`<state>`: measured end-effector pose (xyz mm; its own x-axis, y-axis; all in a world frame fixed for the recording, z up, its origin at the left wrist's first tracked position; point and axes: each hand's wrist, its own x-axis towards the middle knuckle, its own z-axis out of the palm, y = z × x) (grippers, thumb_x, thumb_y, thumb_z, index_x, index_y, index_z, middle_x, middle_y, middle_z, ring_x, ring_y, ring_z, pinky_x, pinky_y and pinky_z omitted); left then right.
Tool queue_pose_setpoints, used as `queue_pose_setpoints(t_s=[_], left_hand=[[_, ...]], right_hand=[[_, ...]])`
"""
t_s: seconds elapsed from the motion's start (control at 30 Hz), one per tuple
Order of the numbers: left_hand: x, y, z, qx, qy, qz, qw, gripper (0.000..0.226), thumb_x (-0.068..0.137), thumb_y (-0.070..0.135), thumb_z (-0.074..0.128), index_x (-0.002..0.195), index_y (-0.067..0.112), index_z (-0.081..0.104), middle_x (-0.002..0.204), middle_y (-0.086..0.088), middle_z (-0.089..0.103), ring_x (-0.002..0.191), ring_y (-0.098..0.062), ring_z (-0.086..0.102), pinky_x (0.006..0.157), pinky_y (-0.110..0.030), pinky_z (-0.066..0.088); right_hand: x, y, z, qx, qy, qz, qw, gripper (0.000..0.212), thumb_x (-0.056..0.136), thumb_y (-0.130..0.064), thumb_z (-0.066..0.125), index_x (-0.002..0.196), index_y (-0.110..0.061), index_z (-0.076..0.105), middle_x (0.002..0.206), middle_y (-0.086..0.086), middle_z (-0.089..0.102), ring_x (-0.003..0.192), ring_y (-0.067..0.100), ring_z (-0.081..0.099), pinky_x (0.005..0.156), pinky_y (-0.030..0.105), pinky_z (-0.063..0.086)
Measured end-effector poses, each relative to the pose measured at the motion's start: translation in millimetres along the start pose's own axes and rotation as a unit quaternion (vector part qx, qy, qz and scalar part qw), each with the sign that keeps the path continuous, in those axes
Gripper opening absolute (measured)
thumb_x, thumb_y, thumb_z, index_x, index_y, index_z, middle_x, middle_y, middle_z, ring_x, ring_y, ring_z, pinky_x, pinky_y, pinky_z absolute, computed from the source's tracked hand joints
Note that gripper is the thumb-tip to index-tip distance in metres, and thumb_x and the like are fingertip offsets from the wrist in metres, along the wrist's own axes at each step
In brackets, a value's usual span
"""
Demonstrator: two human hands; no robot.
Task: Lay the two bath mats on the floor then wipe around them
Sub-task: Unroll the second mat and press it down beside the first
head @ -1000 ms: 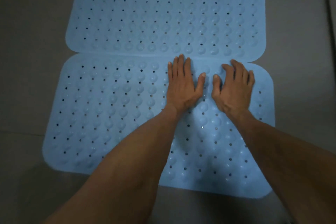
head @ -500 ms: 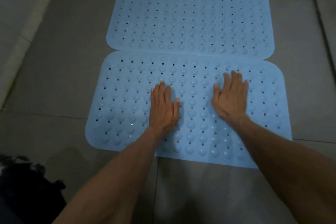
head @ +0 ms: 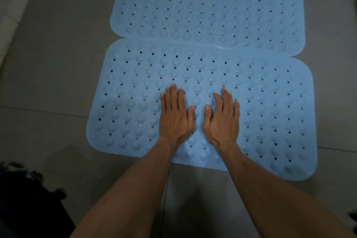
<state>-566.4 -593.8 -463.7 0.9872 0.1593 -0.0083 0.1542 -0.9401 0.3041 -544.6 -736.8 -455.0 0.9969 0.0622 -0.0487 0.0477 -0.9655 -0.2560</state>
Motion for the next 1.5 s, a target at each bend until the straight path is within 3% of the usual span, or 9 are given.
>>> queue_pose_setpoints(t_s=[0.13, 0.63, 0.83, 1.03, 1.17, 1.27, 1.33, 1.43, 1.5], left_hand=[[0.2, 2.8, -1.5, 0.003, -0.010, -0.010, 1.000, 0.067, 0.099, 0.040, 0.032, 0.151, 0.000, 0.022, 0.160, -0.022, 0.010, 0.150, -0.033, 0.005, 0.119, -0.054, 0.012], [3.8, 2.0, -3.0, 0.034, -0.071, -0.009, 0.997, 0.070, 0.100, 0.046, 0.028, 0.153, 0.003, 0.013, 0.161, -0.022, -0.001, 0.149, -0.036, -0.005, 0.119, -0.057, 0.007], [2.3, -1.3, -3.7, 0.023, -0.066, 0.010, 0.998, 0.066, 0.101, 0.041, 0.028, 0.152, 0.000, 0.018, 0.159, -0.026, 0.004, 0.149, -0.040, -0.001, 0.119, -0.058, 0.003], [5.3, -3.3, -5.5, 0.015, -0.100, 0.016, 0.995, 0.066, 0.100, 0.041, 0.019, 0.153, 0.002, 0.011, 0.160, -0.023, -0.003, 0.149, -0.037, -0.007, 0.119, -0.058, 0.000], [6.6, -2.9, -13.1, 0.024, -0.164, 0.009, 0.986, 0.072, 0.096, 0.049, 0.008, 0.153, 0.006, -0.002, 0.160, -0.020, -0.014, 0.147, -0.035, -0.018, 0.118, -0.054, -0.008], [19.5, 0.9, -45.9, 0.046, -0.275, -0.006, 0.960, 0.077, 0.091, 0.055, 0.001, 0.153, 0.011, -0.012, 0.158, -0.016, -0.025, 0.145, -0.031, -0.025, 0.119, -0.050, -0.015], [30.2, 9.6, -84.8, 0.069, -0.343, -0.028, 0.937, 0.074, 0.097, 0.054, 0.007, 0.154, 0.009, -0.008, 0.159, -0.015, -0.023, 0.147, -0.029, -0.022, 0.118, -0.048, -0.015], [36.6, 36.5, -155.2, 0.073, -0.323, -0.052, 0.942, 0.073, 0.099, 0.055, 0.008, 0.153, 0.010, -0.013, 0.158, -0.014, -0.026, 0.146, -0.028, -0.024, 0.118, -0.047, -0.017], [33.4, 62.7, -206.7, 0.071, -0.306, -0.057, 0.948, 0.092, 0.083, 0.071, -0.014, 0.153, 0.011, -0.013, 0.158, -0.013, -0.027, 0.146, -0.027, -0.023, 0.117, -0.047, -0.018]], right_hand=[[-2.3, -3.7, -2.1, -0.011, -0.014, 0.013, 1.000, 0.058, 0.102, -0.045, 0.028, 0.152, -0.016, 0.034, 0.165, 0.005, 0.017, 0.154, 0.019, 0.009, 0.125, 0.047, 0.010], [-0.9, -7.5, -2.8, -0.006, 0.002, 0.020, 1.000, 0.055, 0.098, -0.042, 0.042, 0.147, -0.016, 0.041, 0.162, 0.004, 0.026, 0.153, 0.020, 0.016, 0.124, 0.047, 0.014], [-2.3, -5.1, 1.6, -0.020, -0.002, 0.014, 1.000, 0.056, 0.098, -0.045, 0.041, 0.147, -0.018, 0.039, 0.162, 0.005, 0.025, 0.152, 0.020, 0.017, 0.124, 0.046, 0.014], [-0.1, -3.0, 0.4, -0.023, -0.026, 0.007, 0.999, 0.059, 0.100, -0.049, 0.029, 0.151, -0.019, 0.033, 0.166, 0.005, 0.014, 0.154, 0.020, 0.007, 0.125, 0.048, 0.007], [2.4, -4.1, -13.2, 0.000, -0.097, 0.014, 0.995, 0.065, 0.100, -0.052, 0.023, 0.156, -0.019, 0.021, 0.167, 0.005, -0.001, 0.154, 0.019, -0.006, 0.125, 0.047, -0.004], [15.8, -3.1, -47.1, 0.015, -0.232, 0.001, 0.973, 0.072, 0.099, -0.056, 0.025, 0.159, -0.020, 0.007, 0.166, 0.004, -0.017, 0.152, 0.020, -0.016, 0.123, 0.044, -0.011], [27.5, -3.7, -90.3, 0.051, -0.313, 0.014, 0.948, 0.069, 0.100, -0.055, 0.026, 0.158, -0.021, 0.010, 0.166, 0.002, -0.016, 0.153, 0.021, -0.012, 0.124, 0.044, -0.008], [33.6, -4.4, -169.3, 0.067, -0.335, 0.019, 0.940, 0.062, 0.103, -0.051, 0.023, 0.158, -0.024, 0.012, 0.165, 0.003, -0.016, 0.153, 0.022, -0.013, 0.124, 0.044, -0.008], [34.1, -4.0, -225.6, 0.070, -0.337, 0.011, 0.939, 0.059, 0.103, -0.050, 0.023, 0.157, -0.026, 0.013, 0.165, 0.003, -0.015, 0.153, 0.021, -0.013, 0.124, 0.043, -0.009]])
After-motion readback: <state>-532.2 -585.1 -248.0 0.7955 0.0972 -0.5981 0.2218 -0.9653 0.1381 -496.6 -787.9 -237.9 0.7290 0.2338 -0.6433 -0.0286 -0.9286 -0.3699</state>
